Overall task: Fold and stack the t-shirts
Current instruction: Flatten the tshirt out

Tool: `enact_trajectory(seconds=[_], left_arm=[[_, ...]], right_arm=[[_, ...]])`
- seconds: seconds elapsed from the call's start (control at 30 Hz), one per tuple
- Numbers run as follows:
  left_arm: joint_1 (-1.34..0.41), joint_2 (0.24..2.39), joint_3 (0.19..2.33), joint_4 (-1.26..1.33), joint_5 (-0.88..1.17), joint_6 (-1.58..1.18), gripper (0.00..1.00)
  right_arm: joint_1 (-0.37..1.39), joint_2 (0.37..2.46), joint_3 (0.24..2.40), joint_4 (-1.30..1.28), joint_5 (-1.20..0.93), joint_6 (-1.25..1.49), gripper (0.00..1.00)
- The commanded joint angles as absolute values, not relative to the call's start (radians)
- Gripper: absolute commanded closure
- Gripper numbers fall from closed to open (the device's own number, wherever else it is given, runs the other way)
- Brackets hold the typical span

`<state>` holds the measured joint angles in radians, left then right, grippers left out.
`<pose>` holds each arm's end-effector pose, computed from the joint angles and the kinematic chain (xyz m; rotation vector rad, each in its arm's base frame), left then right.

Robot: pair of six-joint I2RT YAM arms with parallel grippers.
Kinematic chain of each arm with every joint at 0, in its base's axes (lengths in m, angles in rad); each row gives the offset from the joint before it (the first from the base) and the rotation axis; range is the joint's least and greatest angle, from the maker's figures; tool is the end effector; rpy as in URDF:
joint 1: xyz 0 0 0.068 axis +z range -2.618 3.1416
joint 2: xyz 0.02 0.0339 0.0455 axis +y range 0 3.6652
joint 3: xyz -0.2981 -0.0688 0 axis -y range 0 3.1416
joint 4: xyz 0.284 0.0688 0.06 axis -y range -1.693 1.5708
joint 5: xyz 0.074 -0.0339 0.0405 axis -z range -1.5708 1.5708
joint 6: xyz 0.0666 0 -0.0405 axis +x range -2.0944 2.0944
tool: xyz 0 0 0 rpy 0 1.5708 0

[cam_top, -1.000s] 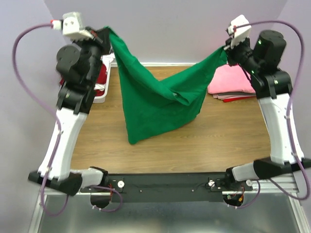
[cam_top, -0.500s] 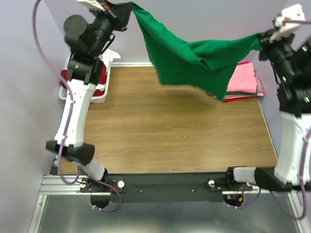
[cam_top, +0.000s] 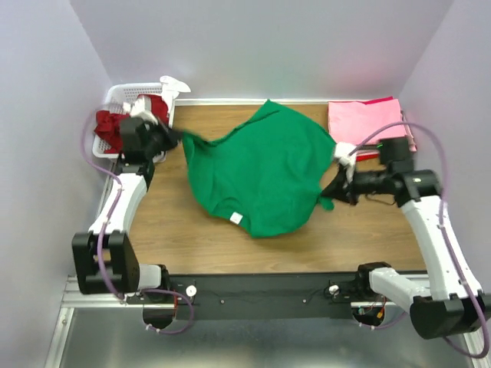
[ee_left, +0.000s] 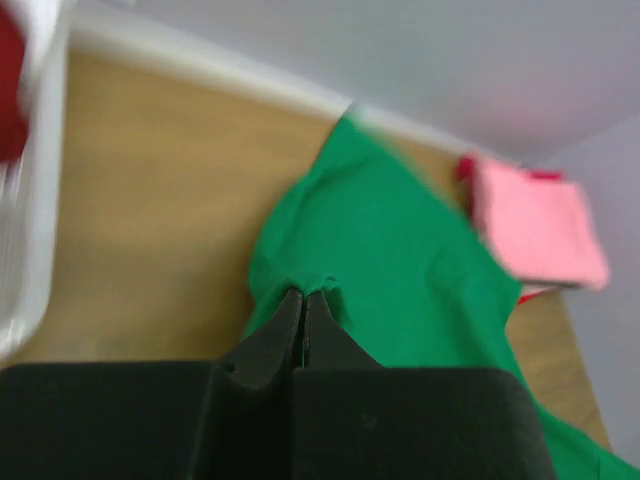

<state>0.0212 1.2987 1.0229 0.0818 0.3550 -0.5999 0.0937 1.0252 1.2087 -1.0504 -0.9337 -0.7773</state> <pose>0.3638 -0.0154 0.3547 -0.2957 1.7865 -0.7285 0.2012 0.0727 0.3925 -1.2324 1.7317 0.7352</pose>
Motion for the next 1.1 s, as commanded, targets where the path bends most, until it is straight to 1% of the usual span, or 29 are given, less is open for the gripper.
enact_trajectory(seconds=[0.0,0.03,0.07,0.1,0.13,0.17,0.2,0.23,0.27,0.33,0.43,0.5,0.53,0.6,0.63,0.77,1.0,1.07], left_arm=[[0.083,1.342,0.872,0.064,0.451,-0.637,0.81],[0.090,1.357,0.871,0.039,0.437,-0.631,0.66],[0.094,1.371,0.876,0.022,0.416,-0.626,0.53],[0.098,1.384,0.887,0.002,0.396,-0.600,0.28],[0.098,1.381,0.899,-0.023,0.367,-0.586,0.22],[0.098,1.371,0.922,-0.053,0.300,-0.571,0.21],[0.100,1.338,0.939,-0.061,0.273,-0.551,0.14],[0.100,1.318,0.946,-0.078,0.240,-0.540,0.14],[0.098,1.278,0.956,-0.084,0.230,-0.532,0.14],[0.098,1.238,0.969,-0.095,0.213,-0.512,0.14],[0.098,1.171,0.976,-0.123,0.203,-0.488,0.14],[0.098,1.120,0.965,-0.132,0.221,-0.456,0.14],[0.097,1.105,0.951,-0.133,0.235,-0.445,0.14],[0.097,1.056,0.936,-0.127,0.287,-0.390,0.14],[0.097,1.039,0.922,-0.124,0.320,-0.364,0.14],[0.097,0.939,0.858,-0.089,0.348,-0.305,0.14],[0.097,0.856,0.724,-0.005,0.405,-0.307,0.14],[0.097,0.841,0.689,0.031,0.405,-0.308,0.14]], right_arm=[[0.260,1.002,1.041,-1.095,-1.031,-0.868,0.57],[0.334,1.006,1.011,-1.045,-1.019,-0.852,0.43],[0.363,1.012,0.991,-1.020,-0.981,-0.836,0.28],[0.379,1.028,0.973,-0.999,-0.957,-0.818,0.17],[0.383,1.034,0.974,-0.983,-0.934,-0.813,0.11],[0.380,1.038,0.979,-0.926,-0.846,-0.790,0.06],[0.382,1.051,0.992,-0.886,-0.783,-0.722,0.03],[0.380,1.061,1.000,-0.838,-0.722,-0.706,0.00],[0.380,1.072,1.003,-0.818,-0.627,-0.686,0.00],[0.376,1.100,1.003,-0.751,-0.551,-0.657,0.00],[0.345,1.175,0.996,-0.720,-0.560,-0.641,0.00],[0.342,1.258,0.977,-0.718,-0.616,-0.658,0.01],[0.344,1.285,0.965,-0.713,-0.636,-0.672,0.07],[0.362,1.362,0.922,-0.707,-0.649,-0.704,0.11],[0.377,1.385,0.908,-0.690,-0.623,-0.707,0.15],[0.462,1.440,0.847,-0.611,-0.403,-0.675,0.18],[0.494,1.485,0.801,-0.555,-0.312,-0.641,0.18],[0.521,1.509,0.775,-0.535,-0.279,-0.631,0.21]])
